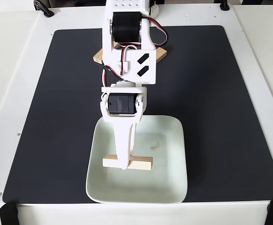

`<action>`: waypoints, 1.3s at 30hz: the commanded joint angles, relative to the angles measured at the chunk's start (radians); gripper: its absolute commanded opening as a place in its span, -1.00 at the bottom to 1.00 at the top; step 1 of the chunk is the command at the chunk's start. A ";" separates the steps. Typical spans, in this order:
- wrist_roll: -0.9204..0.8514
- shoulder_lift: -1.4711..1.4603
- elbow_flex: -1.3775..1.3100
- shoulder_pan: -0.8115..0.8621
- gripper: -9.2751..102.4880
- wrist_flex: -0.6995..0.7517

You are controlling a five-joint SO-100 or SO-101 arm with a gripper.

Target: Pick up the wooden block and place them on the plate.

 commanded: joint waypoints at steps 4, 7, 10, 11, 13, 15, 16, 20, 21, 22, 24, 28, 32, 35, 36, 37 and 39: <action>-0.009 0.037 -0.052 -0.002 -0.84 -0.002; -0.009 0.037 -0.052 0.005 -0.84 -0.002; -0.009 0.037 -0.052 0.008 -0.81 -0.003; -0.009 0.037 -0.052 0.008 -0.78 -0.003; -0.009 0.038 -0.052 0.008 -0.68 -0.003; -0.009 0.038 -0.052 0.008 -0.52 -0.003; -0.009 0.038 -0.052 0.008 -0.43 -0.002; -0.009 0.040 -0.052 0.006 -0.22 0.000; -0.009 0.040 -0.052 0.006 -0.22 0.000; -0.009 0.041 -0.052 0.006 -0.22 0.000; -0.009 0.054 -0.052 0.005 -0.22 0.008; -0.005 0.123 -0.032 0.000 -0.27 0.018; 0.006 0.249 -0.031 -0.005 -0.57 0.160; 0.006 0.353 -0.031 -0.005 -0.86 0.328; 0.006 0.383 -0.031 -0.006 -0.85 0.391; 0.006 0.411 -0.031 -0.006 -0.81 0.456; 0.006 0.460 -0.031 -0.009 -0.83 0.574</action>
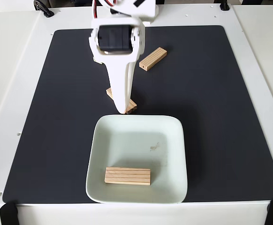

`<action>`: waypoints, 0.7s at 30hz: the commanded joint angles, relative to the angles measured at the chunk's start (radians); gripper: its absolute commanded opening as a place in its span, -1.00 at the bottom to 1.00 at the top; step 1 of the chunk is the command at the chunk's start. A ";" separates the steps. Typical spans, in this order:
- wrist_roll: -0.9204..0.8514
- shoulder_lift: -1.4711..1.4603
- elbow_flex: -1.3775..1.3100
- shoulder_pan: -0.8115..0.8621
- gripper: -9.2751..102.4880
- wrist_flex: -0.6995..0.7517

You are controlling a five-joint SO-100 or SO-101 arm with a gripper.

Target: Pick up the wooden block and place them on the plate.

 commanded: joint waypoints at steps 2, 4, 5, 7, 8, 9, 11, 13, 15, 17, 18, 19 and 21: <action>0.006 0.155 -0.031 -0.029 -0.85 0.244; 0.006 0.170 -0.032 -0.040 -0.85 0.319; 0.006 0.173 -0.029 -0.051 -0.85 0.345; 0.008 0.206 0.028 -0.055 -0.85 0.365; 0.008 0.233 0.071 -0.055 -0.85 0.362; 0.021 0.276 0.121 -0.057 -0.85 0.359; 0.064 0.374 0.258 -0.055 -0.85 0.327; 0.094 0.471 0.420 -0.052 -0.85 0.250; 0.098 0.565 0.588 -0.041 -0.85 0.153; 0.100 0.657 0.741 -0.026 -0.85 0.077; 0.100 0.699 0.810 -0.025 -0.85 0.049; 0.100 0.735 0.870 -0.017 -0.85 0.037; 0.100 0.792 0.968 0.012 -0.85 0.032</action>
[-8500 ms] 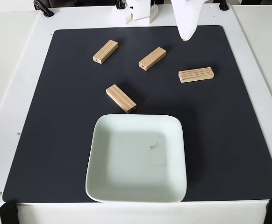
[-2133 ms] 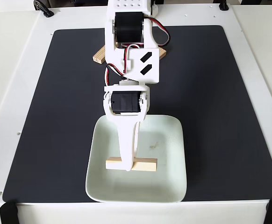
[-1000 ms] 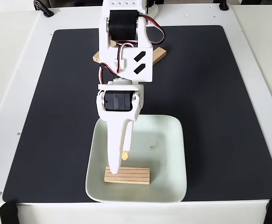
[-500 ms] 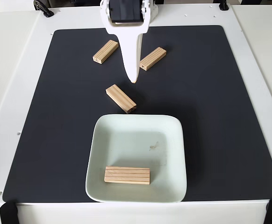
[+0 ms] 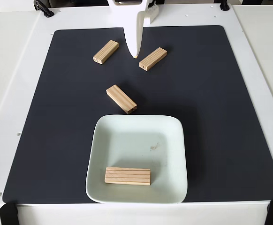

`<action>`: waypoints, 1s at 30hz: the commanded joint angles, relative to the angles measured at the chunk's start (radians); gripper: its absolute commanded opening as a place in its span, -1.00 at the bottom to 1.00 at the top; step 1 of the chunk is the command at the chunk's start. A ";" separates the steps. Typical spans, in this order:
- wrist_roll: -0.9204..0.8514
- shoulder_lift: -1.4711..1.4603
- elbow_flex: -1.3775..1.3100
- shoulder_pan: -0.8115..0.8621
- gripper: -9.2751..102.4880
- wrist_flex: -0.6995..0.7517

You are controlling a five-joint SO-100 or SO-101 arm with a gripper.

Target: Pick up the wooden block and place them on the plate.

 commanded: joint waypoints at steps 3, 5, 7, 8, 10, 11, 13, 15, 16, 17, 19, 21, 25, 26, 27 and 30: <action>0.009 0.127 0.199 0.051 -0.85 -0.040; 0.012 0.115 0.212 0.048 -0.85 -0.041; 0.074 0.083 0.207 0.040 -0.85 -0.041; 0.118 0.060 0.204 0.040 -0.85 -0.041; 0.196 0.018 0.186 0.040 -0.85 -0.040; 0.221 0.002 0.169 0.040 -0.85 -0.035; 0.258 -0.031 0.127 0.041 -0.85 -0.032; 0.287 -0.060 0.094 0.041 -0.85 -0.031; 0.316 -0.069 0.083 0.040 -0.85 -0.029; 0.354 -0.075 0.074 0.040 -0.85 -0.029; 0.431 -0.086 0.066 0.046 -0.85 -0.029; 0.488 -0.080 0.075 0.052 -0.85 -0.028; 0.540 -0.072 0.074 0.064 -0.85 0.021; 0.546 -0.072 0.074 0.069 -0.84 0.041; 0.546 -0.074 0.077 0.074 -0.81 0.063; 0.545 -0.089 0.078 0.078 -0.59 0.120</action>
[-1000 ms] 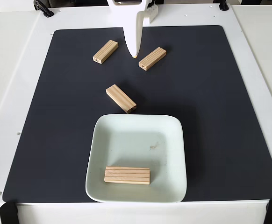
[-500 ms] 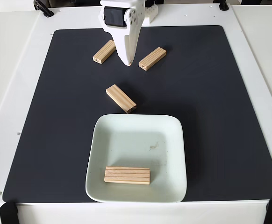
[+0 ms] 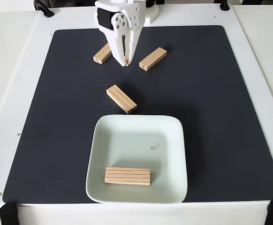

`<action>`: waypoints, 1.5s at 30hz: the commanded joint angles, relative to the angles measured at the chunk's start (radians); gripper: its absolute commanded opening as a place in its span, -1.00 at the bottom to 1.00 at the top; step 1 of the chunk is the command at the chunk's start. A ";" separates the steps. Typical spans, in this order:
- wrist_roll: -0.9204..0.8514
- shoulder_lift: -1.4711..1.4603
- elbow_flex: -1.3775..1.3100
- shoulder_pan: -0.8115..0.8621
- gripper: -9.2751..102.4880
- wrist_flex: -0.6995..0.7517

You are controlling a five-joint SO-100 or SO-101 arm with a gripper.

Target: Pick up the wooden block and place them on the plate.

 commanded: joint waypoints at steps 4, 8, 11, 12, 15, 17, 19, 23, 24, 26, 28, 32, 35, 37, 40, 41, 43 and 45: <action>0.000 -0.034 -0.051 0.003 -0.36 0.031; -0.002 -0.121 -0.120 0.006 -0.42 0.031; -0.002 -0.199 -0.193 0.028 -0.41 0.032; -0.002 -0.224 -0.221 0.032 -0.40 0.035; -0.005 -0.284 -0.298 0.034 -0.39 0.046; -0.005 -0.322 -0.336 0.034 -0.39 0.046; -0.005 -0.362 -0.365 0.034 -0.39 0.046; -0.005 -0.410 -0.382 0.021 -0.39 0.048; -0.005 -0.414 -0.380 0.020 -0.39 0.048; -0.005 -0.417 -0.376 0.005 -0.39 0.048; -0.005 -0.419 -0.383 -0.005 -0.39 0.072; -0.005 -0.420 -0.390 -0.025 -0.39 0.101; -0.005 -0.426 -0.390 -0.026 -0.39 0.091; -0.005 -0.431 -0.390 -0.025 -0.39 0.087; -0.006 -0.433 -0.390 -0.023 -0.39 0.087; -0.006 -0.433 -0.390 -0.020 -0.39 0.087; -0.009 -0.433 -0.394 -0.018 -0.39 0.087; -0.025 -0.434 -0.408 -0.018 -0.34 0.087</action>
